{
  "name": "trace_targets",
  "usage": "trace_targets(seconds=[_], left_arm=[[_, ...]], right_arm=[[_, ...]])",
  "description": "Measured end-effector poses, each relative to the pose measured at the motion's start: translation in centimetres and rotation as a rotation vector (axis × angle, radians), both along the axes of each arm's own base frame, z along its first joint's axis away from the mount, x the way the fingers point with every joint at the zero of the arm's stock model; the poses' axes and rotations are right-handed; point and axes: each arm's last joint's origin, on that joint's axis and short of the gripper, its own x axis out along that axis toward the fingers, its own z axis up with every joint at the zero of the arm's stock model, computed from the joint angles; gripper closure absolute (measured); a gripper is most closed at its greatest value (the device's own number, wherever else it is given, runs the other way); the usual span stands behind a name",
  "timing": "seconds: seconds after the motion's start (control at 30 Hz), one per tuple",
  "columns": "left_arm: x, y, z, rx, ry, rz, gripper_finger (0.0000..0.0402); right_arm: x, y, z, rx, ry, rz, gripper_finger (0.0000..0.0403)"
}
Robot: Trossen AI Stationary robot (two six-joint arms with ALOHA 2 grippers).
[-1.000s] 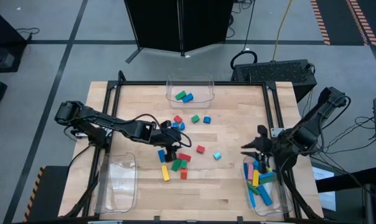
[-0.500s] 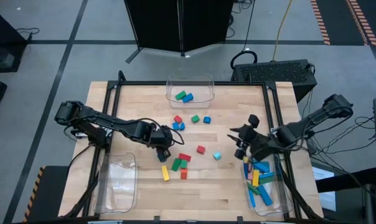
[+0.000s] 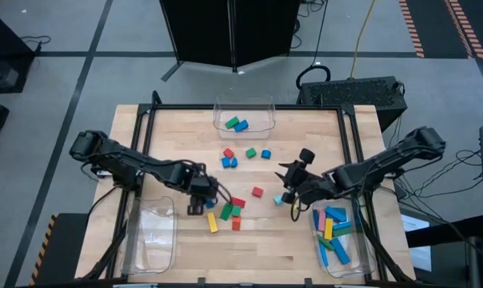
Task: Sort blocks by size
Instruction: Put the yellow rectangle block into the bottom right transparent bin
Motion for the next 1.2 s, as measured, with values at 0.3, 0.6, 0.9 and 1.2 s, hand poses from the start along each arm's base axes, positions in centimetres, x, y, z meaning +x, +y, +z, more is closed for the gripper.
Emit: trace_targets(seconds=[0.3, 0.6, 0.9, 1.2], left_arm=[[0.2, -3.9, 0.4, 0.037, -0.130, -0.448, 0.0214], [1.4, -6.6, -1.4, 0.107, -0.204, -0.737, 0.0214], [2.0, -7.6, -5.8, 0.126, -0.057, -0.805, 0.0214], [2.3, -7.7, -6.6, 0.119, -0.038, -0.801, 0.0214]], right_arm=[[1.1, 0.4, -2.0, -0.034, 0.090, 0.034, 0.0266], [1.1, 0.4, -1.9, -0.032, 0.084, 0.034, 0.0266], [1.2, 0.5, -1.9, -0.030, 0.077, 0.034, 0.0266], [1.2, 0.5, -1.9, -0.030, 0.078, 0.034, 0.0266]])
